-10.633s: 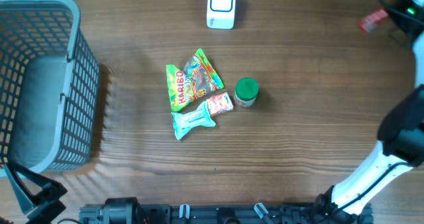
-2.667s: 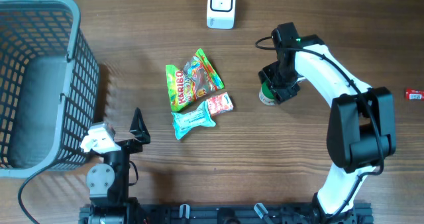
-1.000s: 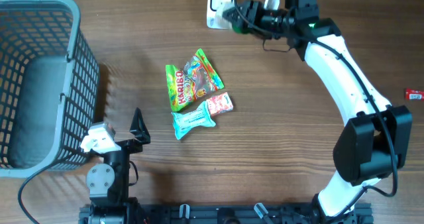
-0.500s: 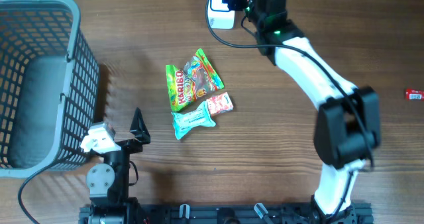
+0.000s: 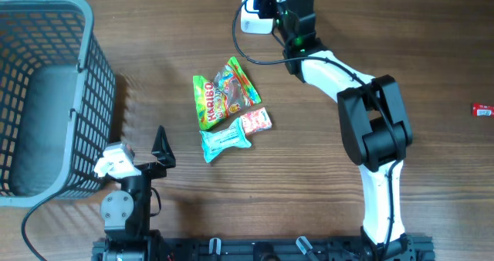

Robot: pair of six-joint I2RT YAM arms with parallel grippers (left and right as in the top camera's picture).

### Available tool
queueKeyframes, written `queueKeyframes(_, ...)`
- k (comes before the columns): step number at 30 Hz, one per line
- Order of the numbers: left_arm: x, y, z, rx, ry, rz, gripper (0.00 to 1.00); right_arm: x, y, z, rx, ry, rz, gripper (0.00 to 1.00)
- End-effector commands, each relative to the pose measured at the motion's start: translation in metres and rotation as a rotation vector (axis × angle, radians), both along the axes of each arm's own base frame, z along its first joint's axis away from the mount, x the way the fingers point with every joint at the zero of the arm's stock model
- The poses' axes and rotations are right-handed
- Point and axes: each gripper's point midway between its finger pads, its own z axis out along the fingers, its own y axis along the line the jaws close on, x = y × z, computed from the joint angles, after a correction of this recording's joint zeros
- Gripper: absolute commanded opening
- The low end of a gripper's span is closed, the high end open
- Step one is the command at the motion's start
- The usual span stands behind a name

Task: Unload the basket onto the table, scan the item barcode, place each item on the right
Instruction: 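Hold the jar's label in front of the scanner with the right gripper, then carry the green-capped jar to the table's right edge and release it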

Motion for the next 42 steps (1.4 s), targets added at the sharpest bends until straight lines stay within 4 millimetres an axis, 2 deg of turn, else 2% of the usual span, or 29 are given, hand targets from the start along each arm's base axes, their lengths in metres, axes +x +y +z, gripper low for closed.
queueKeyframes(1,0.0,0.0,-0.001,0.001,-0.002,-0.002,1.0,0.002,0.01,-0.008,-0.011,-0.023,0.003,0.62)
queueKeyframes(6,0.0,0.0,-0.001,0.001,-0.002,-0.002,1.0,0.002,0.01,-0.012,-0.013,-0.02,-0.001,0.62)
queueKeyframes(8,0.0,0.0,-0.001,0.001,-0.002,-0.002,1.0,0.002,0.009,-0.012,-0.012,-0.021,-0.008,0.64)
queueKeyframes(11,0.0,0.0,-0.001,0.001,-0.002,-0.002,1.0,0.001,0.006,-0.004,-0.051,-0.01,-0.019,0.64)
queueKeyframes(15,0.0,0.0,-0.001,0.001,-0.002,-0.002,1.0,-0.006,-0.011,0.021,-0.101,0.036,-0.054,0.63)
queueKeyframes(17,0.0,0.0,-0.001,0.001,-0.002,-0.002,1.0,-0.009,-0.031,0.037,-0.114,0.07,-0.094,0.63)
queueKeyframes(18,0.0,0.0,-0.001,0.001,-0.002,-0.002,1.0,-0.011,-0.043,0.043,-0.123,0.09,-0.117,0.63)
queueKeyframes(19,0.0,0.0,-0.001,0.001,-0.002,-0.002,1.0,-0.015,-0.068,0.05,-0.14,0.137,-0.174,0.63)
queueKeyframes(21,0.0,0.0,-0.001,0.001,-0.002,-0.002,1.0,-0.024,-0.101,0.054,-0.148,0.211,-0.248,0.65)
queueKeyframes(25,0.0,0.0,-0.001,0.001,-0.002,-0.002,1.0,-0.054,-0.188,0.057,-0.117,0.398,-0.401,0.65)
queueKeyframes(26,0.0,0.0,-0.001,0.001,-0.002,-0.002,1.0,-0.064,-0.213,0.052,-0.091,0.456,-0.452,0.65)
queueKeyframes(28,0.0,0.0,-0.001,0.001,-0.002,-0.002,1.0,-0.09,-0.272,0.029,-0.019,0.613,-0.564,0.65)
queueKeyframes(32,0.0,0.0,-0.001,0.001,-0.002,-0.002,1.0,-0.131,-0.354,-0.013,0.076,0.824,-0.675,0.66)
queueKeyframes(36,0.0,0.0,-0.001,0.001,-0.002,-0.002,1.0,-0.165,-0.423,-0.032,0.233,0.909,-0.792,0.64)
queueKeyframes(38,0.0,0.0,-0.001,0.001,-0.002,-0.002,1.0,-0.176,-0.448,-0.039,0.301,0.922,-0.807,0.65)
queueKeyframes(40,0.0,0.0,-0.001,0.001,-0.002,-0.002,1.0,-0.187,-0.465,-0.05,0.341,0.949,-0.833,0.65)
queueKeyframes(42,0.0,0.0,-0.001,0.001,-0.002,-0.002,1.0,-0.202,-0.485,-0.074,0.398,1.01,-0.889,0.67)
